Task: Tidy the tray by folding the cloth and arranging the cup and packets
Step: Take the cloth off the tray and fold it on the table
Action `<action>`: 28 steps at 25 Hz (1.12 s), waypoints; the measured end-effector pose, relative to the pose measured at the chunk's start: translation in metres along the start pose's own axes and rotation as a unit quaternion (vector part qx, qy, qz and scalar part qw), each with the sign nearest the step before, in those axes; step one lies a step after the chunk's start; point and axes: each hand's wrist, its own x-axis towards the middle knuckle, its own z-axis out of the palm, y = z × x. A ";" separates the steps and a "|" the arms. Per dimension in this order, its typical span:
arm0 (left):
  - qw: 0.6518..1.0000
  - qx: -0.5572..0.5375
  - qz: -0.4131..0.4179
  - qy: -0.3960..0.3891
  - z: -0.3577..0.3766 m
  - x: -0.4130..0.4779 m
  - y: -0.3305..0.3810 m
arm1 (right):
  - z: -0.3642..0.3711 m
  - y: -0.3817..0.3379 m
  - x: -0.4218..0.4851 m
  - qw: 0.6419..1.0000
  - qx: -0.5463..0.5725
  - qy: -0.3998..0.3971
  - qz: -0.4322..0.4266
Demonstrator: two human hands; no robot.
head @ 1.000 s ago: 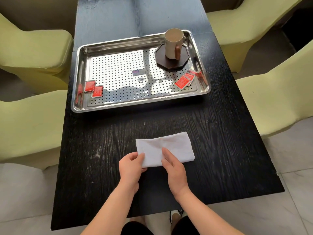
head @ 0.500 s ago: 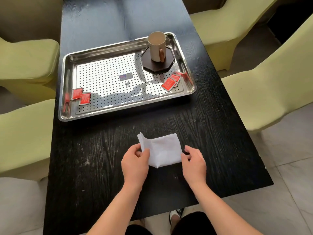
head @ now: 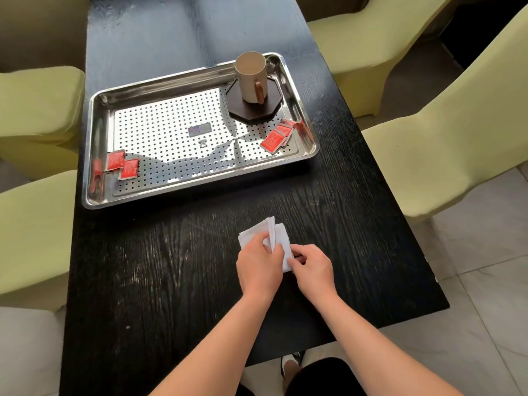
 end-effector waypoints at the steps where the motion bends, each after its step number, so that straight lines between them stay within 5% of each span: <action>1: 1.000 0.004 -0.003 -0.007 0.004 0.001 -0.001 | -0.001 0.000 0.001 1.000 0.003 -0.001 0.001; 5: 0.996 0.028 0.021 -0.079 0.015 0.005 -0.004 | -0.003 0.000 0.003 1.000 0.015 -0.009 0.008; 8: 0.985 0.088 0.132 -0.069 0.003 0.007 -0.025 | -0.007 0.000 0.006 0.994 0.092 -0.023 0.051; 10: 0.943 0.231 0.239 -0.019 -0.008 0.009 -0.050 | -0.006 -0.001 0.007 0.994 0.094 -0.024 0.048; 12: 0.900 0.321 0.284 -0.076 -0.012 0.010 -0.071 | -0.001 -0.004 0.005 1.000 0.011 -0.012 0.014; 21: 0.845 0.426 0.276 -0.170 0.009 0.016 -0.093 | 0.014 -0.021 0.002 0.991 -0.129 0.021 0.041; 28: 0.878 0.367 0.269 -0.152 -0.009 0.018 -0.101 | 0.012 -0.031 0.006 0.986 -0.033 0.026 0.160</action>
